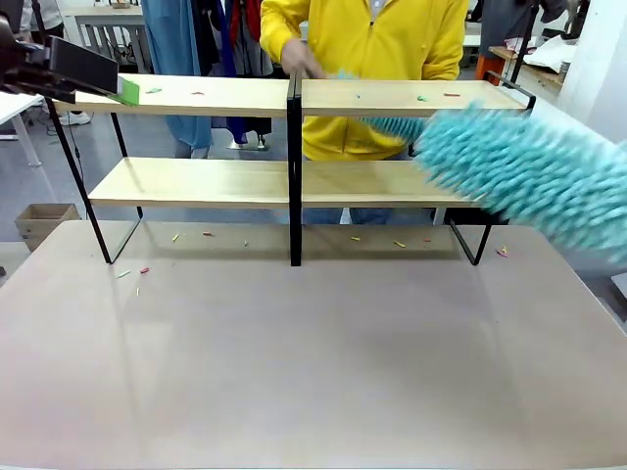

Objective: Clean the shelves.
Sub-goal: Clean a randomly selected level of the Shelf with the Duster.

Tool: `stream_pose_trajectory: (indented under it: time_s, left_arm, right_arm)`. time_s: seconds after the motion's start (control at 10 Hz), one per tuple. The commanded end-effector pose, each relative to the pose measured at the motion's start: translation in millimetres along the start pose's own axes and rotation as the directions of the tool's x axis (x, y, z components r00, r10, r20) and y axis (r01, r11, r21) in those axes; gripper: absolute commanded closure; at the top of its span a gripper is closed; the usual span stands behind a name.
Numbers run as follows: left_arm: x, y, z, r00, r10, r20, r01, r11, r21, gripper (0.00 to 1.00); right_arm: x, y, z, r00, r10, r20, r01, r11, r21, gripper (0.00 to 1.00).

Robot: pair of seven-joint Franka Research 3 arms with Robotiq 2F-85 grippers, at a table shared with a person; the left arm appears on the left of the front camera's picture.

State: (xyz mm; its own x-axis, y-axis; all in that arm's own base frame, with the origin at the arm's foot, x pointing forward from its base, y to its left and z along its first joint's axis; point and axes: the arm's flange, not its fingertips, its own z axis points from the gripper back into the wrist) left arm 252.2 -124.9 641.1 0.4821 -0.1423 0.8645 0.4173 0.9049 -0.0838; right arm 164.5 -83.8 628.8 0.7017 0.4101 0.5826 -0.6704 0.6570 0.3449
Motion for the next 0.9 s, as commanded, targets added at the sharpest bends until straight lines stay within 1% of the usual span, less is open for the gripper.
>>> stream_pose_trajectory:
  time_s: [0.0,0.1,0.2,0.3,0.4,0.5,0.8]
  left_arm:
    - [0,1,0,1.000,0.003,0.001,-0.003,1.000,0.003,0.00]
    - [0,1,0,1.000,0.003,0.001,-0.003,1.000,0.003,0.00]
    - [0,1,0,1.000,0.003,0.001,-0.003,1.000,0.003,0.00]
    - [0,1,0,1.000,0.003,0.001,-0.003,1.000,0.003,0.00]
    - [0,1,0,1.000,0.003,0.001,-0.003,1.000,0.003,0.00]
    - [0,1,0,1.000,0.003,0.001,-0.003,1.000,0.003,0.00]
    - [0,1,0,1.000,0.003,0.001,-0.003,1.000,0.003,0.00]
  right_arm:
    - [-18,-10,42,0.936,0.183,0.302,-0.144,0.978,-0.149,0.88]
    - [-24,-16,74,0.882,0.217,0.418,-0.149,0.971,-0.189,0.88]
    - [-27,-14,99,0.809,0.283,0.516,-0.163,0.950,-0.265,0.88]
    - [-29,-14,115,0.753,0.314,0.579,-0.125,0.931,-0.342,0.88]
    - [-27,-20,116,0.772,0.256,0.582,-0.007,0.919,-0.394,0.88]
    - [-39,-16,123,0.823,0.197,0.534,-0.058,0.962,-0.265,0.88]
    - [-39,-16,123,0.823,0.197,0.534,-0.058,0.962,-0.265,0.88]
